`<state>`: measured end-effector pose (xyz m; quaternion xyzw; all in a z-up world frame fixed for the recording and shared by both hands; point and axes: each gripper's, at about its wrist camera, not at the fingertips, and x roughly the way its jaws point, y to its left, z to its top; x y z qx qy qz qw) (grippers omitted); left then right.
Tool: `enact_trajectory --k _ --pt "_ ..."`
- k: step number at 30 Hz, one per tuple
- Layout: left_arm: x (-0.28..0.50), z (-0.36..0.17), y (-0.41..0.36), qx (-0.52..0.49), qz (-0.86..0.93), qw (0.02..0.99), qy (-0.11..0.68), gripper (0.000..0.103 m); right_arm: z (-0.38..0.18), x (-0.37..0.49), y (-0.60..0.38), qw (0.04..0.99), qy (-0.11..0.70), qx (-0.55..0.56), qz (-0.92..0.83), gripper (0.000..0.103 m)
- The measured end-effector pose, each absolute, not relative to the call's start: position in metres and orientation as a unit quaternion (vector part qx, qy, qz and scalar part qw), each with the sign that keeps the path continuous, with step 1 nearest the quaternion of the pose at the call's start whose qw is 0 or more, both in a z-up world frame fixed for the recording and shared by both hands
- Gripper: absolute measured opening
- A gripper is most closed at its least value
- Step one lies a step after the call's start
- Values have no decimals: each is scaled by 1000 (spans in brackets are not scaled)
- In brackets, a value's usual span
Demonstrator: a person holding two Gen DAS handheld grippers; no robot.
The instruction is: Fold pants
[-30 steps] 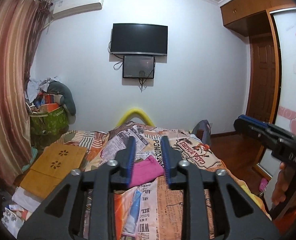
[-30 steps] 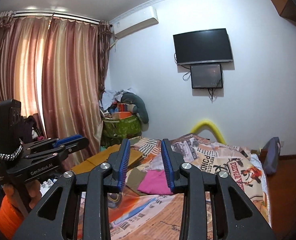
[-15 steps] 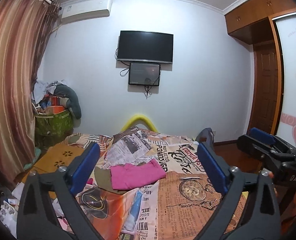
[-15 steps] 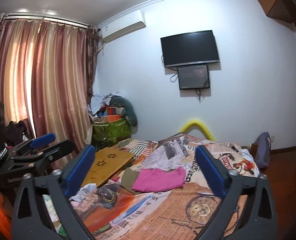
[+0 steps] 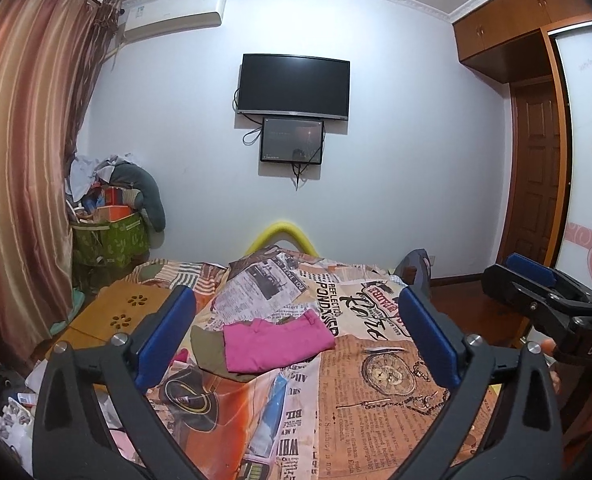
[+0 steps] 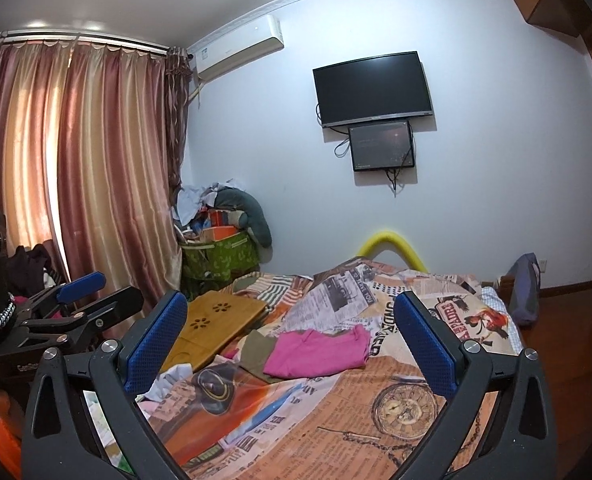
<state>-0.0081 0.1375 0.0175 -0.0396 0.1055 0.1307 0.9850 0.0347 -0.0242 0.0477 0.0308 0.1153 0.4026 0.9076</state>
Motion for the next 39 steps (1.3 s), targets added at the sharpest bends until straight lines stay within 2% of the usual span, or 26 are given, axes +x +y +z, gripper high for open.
enact_trajectory --k 39 --pt "-6 15 132 -33 131 985 108 102 52 32 -26 911 116 26 394 103"
